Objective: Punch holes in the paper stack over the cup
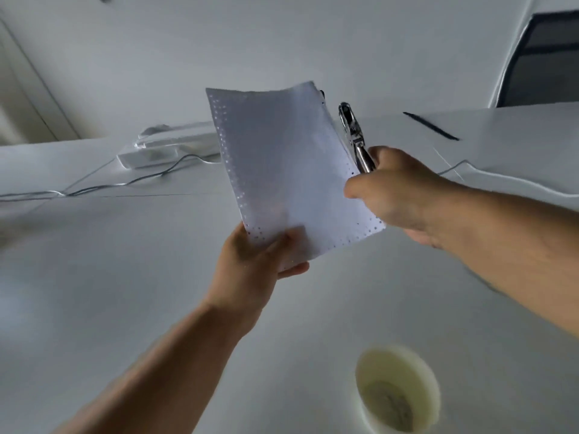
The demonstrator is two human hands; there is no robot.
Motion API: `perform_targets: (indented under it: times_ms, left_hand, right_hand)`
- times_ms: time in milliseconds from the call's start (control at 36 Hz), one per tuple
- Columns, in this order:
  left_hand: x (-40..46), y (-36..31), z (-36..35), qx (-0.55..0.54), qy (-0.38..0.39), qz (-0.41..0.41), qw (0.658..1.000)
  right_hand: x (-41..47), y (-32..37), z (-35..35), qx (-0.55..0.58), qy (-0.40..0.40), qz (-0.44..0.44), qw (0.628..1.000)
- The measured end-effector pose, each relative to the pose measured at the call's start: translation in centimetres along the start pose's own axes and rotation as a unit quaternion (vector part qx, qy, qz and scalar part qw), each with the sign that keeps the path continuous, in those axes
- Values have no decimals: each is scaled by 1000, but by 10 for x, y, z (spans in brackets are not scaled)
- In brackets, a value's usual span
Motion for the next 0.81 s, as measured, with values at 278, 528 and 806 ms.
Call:
perform_targets:
  times_ms: [278,528,806]
  left_hand:
    - [-122,-61,32,-116,65,-47,990]
    - [-193,-94,55,-65,92,-22,993]
    - [-222,-73,27,-116,17,-32,993]
  right_hand:
    - [-144,53,52,-109,-15,111,988]
    - [-243,84,59,-133,-1,115,984]
    - [-263,53,69,103,-171,134,971]
Point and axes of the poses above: each hand's wrist, its own x-axis towards the middle knuckle, its own z-axis out of the back of the hand, y = z × x, the point moved 2 cm from there along x, towards the middle knuckle, and after that the axes turned 9 degrees about x, right-handed, at the moved point
